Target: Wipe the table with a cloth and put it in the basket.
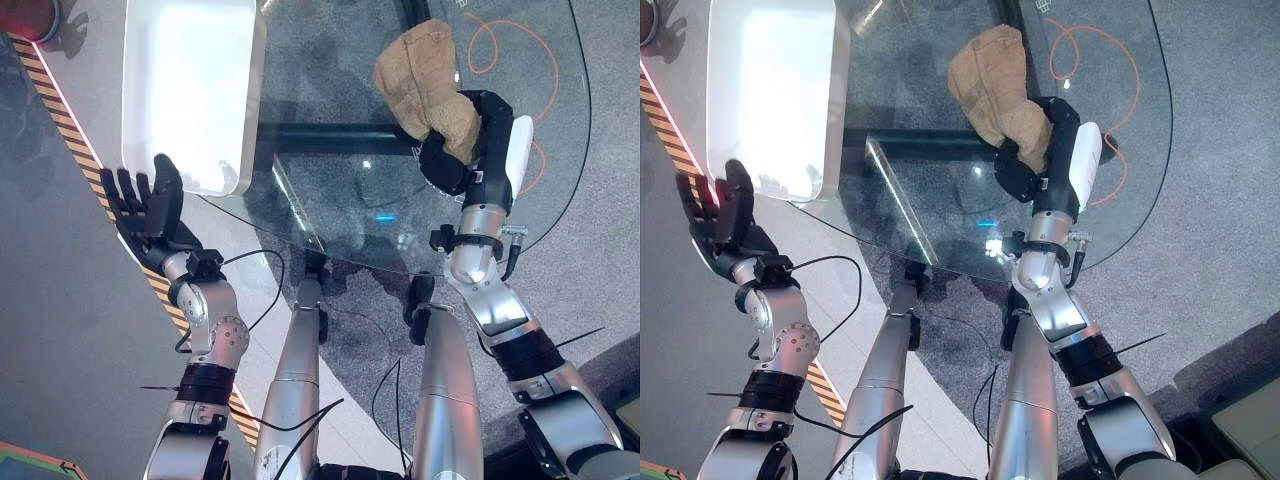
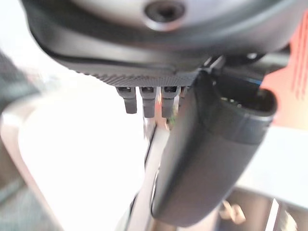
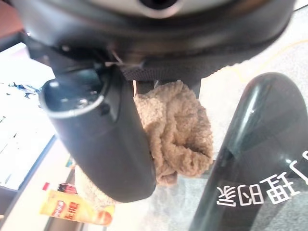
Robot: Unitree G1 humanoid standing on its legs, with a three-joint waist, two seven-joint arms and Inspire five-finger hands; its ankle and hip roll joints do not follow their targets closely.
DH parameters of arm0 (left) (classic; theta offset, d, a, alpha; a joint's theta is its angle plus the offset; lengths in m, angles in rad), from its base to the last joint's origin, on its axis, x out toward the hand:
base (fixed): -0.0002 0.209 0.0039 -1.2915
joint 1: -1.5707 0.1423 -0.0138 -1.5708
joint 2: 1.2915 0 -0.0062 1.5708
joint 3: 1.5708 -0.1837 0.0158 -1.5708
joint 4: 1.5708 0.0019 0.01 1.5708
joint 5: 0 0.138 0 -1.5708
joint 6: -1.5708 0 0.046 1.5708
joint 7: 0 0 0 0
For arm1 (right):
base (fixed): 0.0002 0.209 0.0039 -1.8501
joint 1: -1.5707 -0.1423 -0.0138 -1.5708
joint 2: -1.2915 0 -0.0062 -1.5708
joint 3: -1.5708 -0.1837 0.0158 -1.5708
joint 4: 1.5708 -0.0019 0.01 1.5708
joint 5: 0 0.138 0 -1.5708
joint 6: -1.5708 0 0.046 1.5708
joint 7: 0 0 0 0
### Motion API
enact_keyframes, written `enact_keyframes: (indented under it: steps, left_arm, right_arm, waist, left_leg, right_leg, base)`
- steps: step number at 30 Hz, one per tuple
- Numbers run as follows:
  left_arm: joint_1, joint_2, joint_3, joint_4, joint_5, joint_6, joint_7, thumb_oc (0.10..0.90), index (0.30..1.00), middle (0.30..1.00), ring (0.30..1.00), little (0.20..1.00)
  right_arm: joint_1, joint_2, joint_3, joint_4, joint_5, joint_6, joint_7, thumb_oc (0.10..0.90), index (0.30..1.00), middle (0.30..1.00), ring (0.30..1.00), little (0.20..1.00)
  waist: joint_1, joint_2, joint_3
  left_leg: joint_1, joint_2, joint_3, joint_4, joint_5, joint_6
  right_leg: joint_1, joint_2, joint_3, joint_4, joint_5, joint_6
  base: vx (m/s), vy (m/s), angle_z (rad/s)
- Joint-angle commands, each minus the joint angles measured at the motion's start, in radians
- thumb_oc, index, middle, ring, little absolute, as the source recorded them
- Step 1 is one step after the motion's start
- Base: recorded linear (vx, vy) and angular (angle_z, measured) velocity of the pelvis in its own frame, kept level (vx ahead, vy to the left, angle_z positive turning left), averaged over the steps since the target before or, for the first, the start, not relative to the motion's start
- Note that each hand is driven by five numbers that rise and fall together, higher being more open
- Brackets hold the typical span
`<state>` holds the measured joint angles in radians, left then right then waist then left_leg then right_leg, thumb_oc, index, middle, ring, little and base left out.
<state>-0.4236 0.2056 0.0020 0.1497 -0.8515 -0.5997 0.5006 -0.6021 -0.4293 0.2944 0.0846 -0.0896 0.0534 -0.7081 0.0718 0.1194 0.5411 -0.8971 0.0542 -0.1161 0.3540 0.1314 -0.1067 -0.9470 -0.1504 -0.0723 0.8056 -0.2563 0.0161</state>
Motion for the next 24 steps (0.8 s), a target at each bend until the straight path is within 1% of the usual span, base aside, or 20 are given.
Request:
enact_keyframes:
  steps: [1, 2, 3, 5, 8, 11, 12, 13, 14, 19, 24]
  left_arm:
    - [-0.016, 0.065, 0.007, -0.145, 0.090, 0.012, -0.151, 0.800, 0.900, 0.900, 0.900, 0.900]
    - [-0.014, 0.066, 0.001, -0.151, 0.090, 0.016, -0.169, 0.800, 0.900, 0.900, 0.900, 0.900]
    - [-0.006, 0.071, -0.018, -0.188, 0.090, 0.043, -0.218, 0.800, 0.900, 0.900, 0.900, 0.900]
    - [0.002, 0.074, -0.029, -0.211, 0.073, 0.056, -0.264, 0.800, 0.900, 0.900, 0.900, 0.900]
    - [0.007, 0.080, -0.045, -0.234, 0.049, 0.076, -0.316, 0.800, 0.900, 0.900, 0.900, 0.900]
    - [0.010, 0.086, -0.069, -0.253, 0.012, 0.123, -0.371, 0.800, 0.900, 0.900, 0.900, 0.900]
    - [0.007, 0.091, -0.080, -0.255, 0.010, 0.142, -0.379, 0.800, 0.900, 0.900, 0.900, 0.900]
    - [0.005, 0.094, -0.087, -0.256, 0.013, 0.145, -0.378, 0.800, 0.900, 0.900, 0.900, 0.900]
    - [0.000, 0.102, -0.106, -0.262, 0.008, 0.168, -0.393, 0.800, 0.900, 0.900, 0.900, 0.900]
    - [0.003, 0.116, -0.120, -0.277, -0.047, 0.197, -0.462, 0.800, 0.900, 0.900, 0.900, 0.900]
    - [-0.024, 0.122, -0.142, -0.283, -0.084, 0.214, -0.470, 0.800, 0.900, 0.900, 0.900, 0.900]
  right_arm:
    - [-0.070, 0.048, -0.060, -0.237, -0.106, -0.180, 0.019, 0.100, 0.300, 0.300, 0.300, 0.200]
    - [-0.068, 0.048, -0.063, -0.242, -0.105, -0.185, 0.024, 0.100, 0.300, 0.300, 0.300, 0.200]
    - [-0.058, 0.048, -0.070, -0.262, -0.105, -0.201, 0.038, 0.100, 0.300, 0.300, 0.300, 0.200]
    - [-0.051, 0.048, -0.076, -0.276, -0.105, -0.214, 0.051, 0.100, 0.300, 0.300, 0.300, 0.200]
    - [-0.037, 0.051, -0.078, -0.299, -0.107, -0.239, 0.062, 0.100, 0.300, 0.300, 0.300, 0.200]
    - [-0.025, 0.054, -0.076, -0.321, -0.107, -0.270, 0.083, 0.100, 0.300, 0.300, 0.300, 0.200]
    - [-0.025, 0.053, -0.072, -0.326, -0.107, -0.277, 0.089, 0.100, 0.300, 0.300, 0.300, 0.200]
    - [-0.026, 0.051, -0.070, -0.329, -0.106, -0.279, 0.091, 0.100, 0.300, 0.300, 0.300, 0.200]
    - [-0.031, 0.044, -0.063, -0.339, -0.092, -0.281, 0.098, 0.100, 0.300, 0.300, 0.300, 0.200]
    - [-0.033, 0.029, -0.052, -0.353, -0.078, -0.295, 0.122, 0.100, 0.300, 0.300, 0.300, 0.200]
    - [-0.049, 0.028, -0.026, -0.364, -0.064, -0.292, 0.152, 0.100, 0.300, 0.300, 0.300, 0.200]
  waist:
    - [-0.016, -0.026, -0.021]
    - [-0.017, -0.026, -0.021]
    - [-0.019, -0.029, -0.021]
    - [-0.021, -0.031, -0.021]
    - [-0.024, -0.033, -0.021]
    - [-0.029, -0.037, -0.021]
    - [-0.030, -0.039, -0.021]
    - [-0.032, -0.040, -0.021]
    - [-0.034, -0.043, -0.021]
    - [-0.035, -0.043, -0.021]
    - [-0.037, -0.044, -0.021]
  left_leg:
    - [0.017, -0.110, 0.104, 0.092, -0.137, 0.138]
    - [0.019, -0.109, 0.104, 0.091, -0.137, 0.138]
    - [0.021, -0.108, 0.105, 0.087, -0.135, 0.139]
    - [0.022, -0.107, 0.107, 0.085, -0.134, 0.139]
    - [0.024, -0.105, 0.108, 0.080, -0.132, 0.140]
    - [0.027, -0.104, 0.109, 0.076, -0.132, 0.141]
    - [0.027, -0.103, 0.109, 0.076, -0.132, 0.140]
    - [0.027, -0.103, 0.110, 0.075, -0.132, 0.140]
    - [0.031, -0.101, 0.111, 0.070, -0.129, 0.139]
    - [0.038, -0.100, 0.115, 0.066, -0.128, 0.138]
    - [0.035, -0.097, 0.116, 0.068, -0.125, 0.136]
  right_leg:
    - [0.011, 0.078, -0.036, -0.196, 0.160, 0.002]
    - [0.013, 0.079, -0.035, -0.198, 0.161, 0.002]
    - [0.018, 0.082, -0.035, -0.205, 0.164, 0.004]
    - [0.020, 0.084, -0.034, -0.209, 0.166, 0.004]
    - [0.022, 0.088, -0.033, -0.215, 0.171, 0.006]
    - [0.027, 0.091, -0.032, -0.224, 0.174, 0.008]
    - [0.027, 0.092, -0.032, -0.227, 0.176, 0.009]
    - [0.028, 0.092, -0.032, -0.228, 0.177, 0.010]
    - [0.035, 0.093, -0.031, -0.236, 0.180, 0.011]
    - [0.045, 0.092, -0.034, -0.248, 0.183, 0.012]
    - [0.042, 0.089, -0.034, -0.247, 0.184, 0.012]
  base:
    - [0.00, 0.000, 0.00]
    - [0.00, -0.024, 0.03]
    - [0.00, 0.000, 0.00]
    - [0.00, 0.000, 0.00]
    - [0.00, 0.000, 0.00]
    - [0.00, 0.000, 0.00]
    - [0.00, 0.000, 0.00]
    - [-0.01, -0.036, -0.01]
    - [-0.01, -0.031, -0.01]
    - [0.00, -0.006, 0.00]
    - [0.00, 0.000, 0.00]
